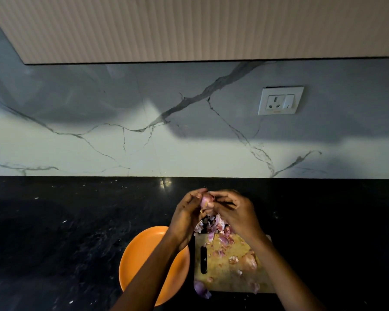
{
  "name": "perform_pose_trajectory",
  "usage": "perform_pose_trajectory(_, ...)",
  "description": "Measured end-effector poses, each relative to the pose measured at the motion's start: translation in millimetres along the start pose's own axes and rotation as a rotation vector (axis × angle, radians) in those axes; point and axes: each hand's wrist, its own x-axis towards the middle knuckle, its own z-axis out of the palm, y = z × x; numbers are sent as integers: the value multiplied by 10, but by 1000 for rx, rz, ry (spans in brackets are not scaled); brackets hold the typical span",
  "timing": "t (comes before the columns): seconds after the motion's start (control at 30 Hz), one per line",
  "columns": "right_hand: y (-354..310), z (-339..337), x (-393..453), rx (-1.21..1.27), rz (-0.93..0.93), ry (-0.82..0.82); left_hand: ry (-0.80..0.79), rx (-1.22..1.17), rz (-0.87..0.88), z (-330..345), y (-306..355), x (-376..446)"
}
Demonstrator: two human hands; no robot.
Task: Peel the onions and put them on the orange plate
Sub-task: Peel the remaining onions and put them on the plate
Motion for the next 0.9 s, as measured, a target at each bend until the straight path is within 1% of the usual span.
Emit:
perform_pose_trajectory(0.07, -9, 16, 4, -7, -44, 68, 5, 23, 26, 4, -15, 8)
perform_pose_trajectory(0.13, 0, 10, 3, -11, -54, 95, 15, 53, 50, 2, -14, 7)
perform_pose_trajectory(0.27, -9, -23, -2, -17, 4, 85, 23, 81, 63, -12, -23, -5)
perform_pose_trajectory(0.4, 61, -175, 99, -56, 106, 174, 28, 86, 70, -28, -20, -12)
perform_pose_trajectory(0.47, 34, -231, 110, -118, 90, 130, 30, 116, 94, -33, -5, -26)
perform_pose_trajectory(0.6, -119, -111, 51, -108, -34, -33, 16, 138, 128, -28, -16, -37)
perform_pose_trajectory(0.7, -127, -18, 38, -105, -135, -1, 12, 110, 125, -4, -34, -45)
perform_pose_trajectory(0.77, -112, 1, 39, -119, -156, 36, 22, 92, 125, -3, -40, -50)
perform_pose_trajectory(0.83, -117, 8, 36, -90, -95, 33, 35, 75, 126, -11, -38, -58)
perform_pose_trajectory(0.9, -77, -15, 58, -54, -3, 76, 40, 70, 126, -30, -36, -60)
